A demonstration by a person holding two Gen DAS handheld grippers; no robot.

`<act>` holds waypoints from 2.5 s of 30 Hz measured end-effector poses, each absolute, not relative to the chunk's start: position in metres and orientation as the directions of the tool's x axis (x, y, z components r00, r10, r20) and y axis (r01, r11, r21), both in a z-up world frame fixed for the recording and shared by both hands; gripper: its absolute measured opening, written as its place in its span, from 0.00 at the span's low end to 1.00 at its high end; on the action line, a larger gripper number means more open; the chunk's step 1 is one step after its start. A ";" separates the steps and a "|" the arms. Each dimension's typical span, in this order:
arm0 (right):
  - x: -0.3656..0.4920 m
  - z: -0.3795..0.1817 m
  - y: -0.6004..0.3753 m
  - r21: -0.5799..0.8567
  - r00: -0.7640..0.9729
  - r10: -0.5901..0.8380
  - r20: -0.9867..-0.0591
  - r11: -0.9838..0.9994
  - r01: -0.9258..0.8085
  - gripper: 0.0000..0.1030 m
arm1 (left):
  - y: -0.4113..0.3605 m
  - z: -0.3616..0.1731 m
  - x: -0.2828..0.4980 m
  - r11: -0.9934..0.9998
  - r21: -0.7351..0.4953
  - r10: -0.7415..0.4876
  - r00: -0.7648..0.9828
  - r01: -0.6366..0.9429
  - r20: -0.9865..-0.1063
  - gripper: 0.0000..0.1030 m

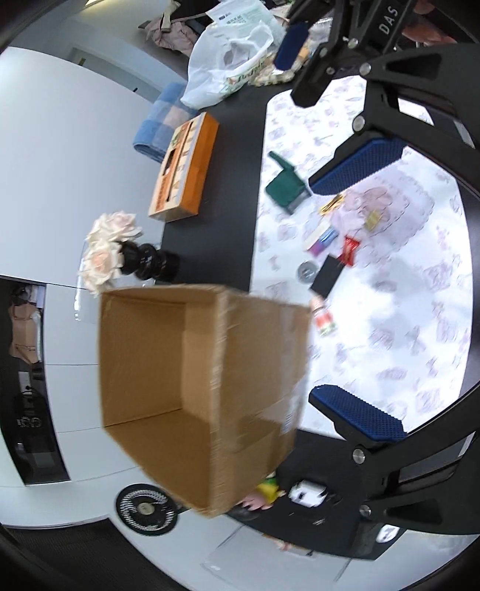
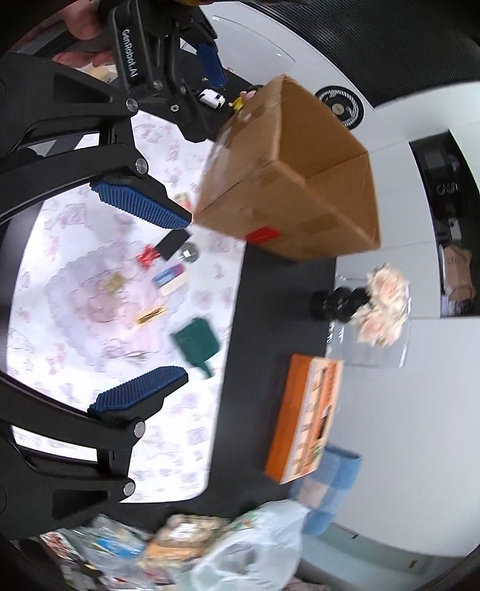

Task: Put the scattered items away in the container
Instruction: 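Move both tools back from the box toward the mat, then grasp the gold binder clip with left tool while right tool grasps the white USB cable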

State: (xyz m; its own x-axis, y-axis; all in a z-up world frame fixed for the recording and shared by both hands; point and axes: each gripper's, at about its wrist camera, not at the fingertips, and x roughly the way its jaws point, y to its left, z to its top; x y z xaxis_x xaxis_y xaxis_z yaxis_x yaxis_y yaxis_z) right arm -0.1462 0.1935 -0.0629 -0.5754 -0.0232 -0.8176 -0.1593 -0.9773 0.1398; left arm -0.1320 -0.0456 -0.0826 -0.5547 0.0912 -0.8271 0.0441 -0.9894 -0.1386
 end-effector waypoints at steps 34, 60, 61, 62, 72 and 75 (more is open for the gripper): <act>-0.092 -0.211 0.247 0.179 -0.402 -0.038 -0.915 -0.931 -0.318 0.77 | 0.044 -0.216 -0.104 -0.992 -0.114 0.127 -0.394 -0.058 -0.910 1.00; -0.156 -0.299 0.275 0.206 -0.276 -0.122 -0.953 -0.932 -0.297 0.56 | 0.091 -0.298 -0.143 -0.997 -0.031 0.053 -0.302 -0.076 -0.952 0.86; -0.158 -0.300 0.274 0.194 -0.273 -0.113 -0.955 -0.936 -0.292 0.55 | 0.093 -0.299 -0.142 -0.997 -0.024 0.047 -0.306 -0.079 -0.951 0.86; -0.159 -0.300 0.272 0.176 -0.270 -0.097 -0.958 -0.942 -0.286 0.53 | 0.095 -0.299 -0.142 -0.997 -0.018 0.042 -0.310 -0.081 -0.950 0.85; -0.160 -0.297 0.256 0.073 -0.264 -0.007 -0.964 -0.967 -0.242 0.16 | 0.113 -0.292 -0.132 -0.993 -0.012 0.051 -0.332 -0.119 -0.942 0.35; -0.156 -0.297 0.258 0.096 -0.273 -0.024 -0.962 -0.962 -0.254 0.15 | 0.114 -0.292 -0.129 -0.992 -0.016 0.058 -0.332 -0.128 -0.941 0.35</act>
State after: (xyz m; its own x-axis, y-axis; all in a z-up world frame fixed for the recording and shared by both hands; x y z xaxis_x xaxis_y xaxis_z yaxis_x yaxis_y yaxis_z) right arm -0.1555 0.2585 -0.2966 -0.2725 -0.0241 -0.9618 -0.2540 -0.9624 0.0961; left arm -0.1288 0.1144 -0.2925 -0.3324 0.0581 -0.9414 -0.1281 -0.9916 -0.0160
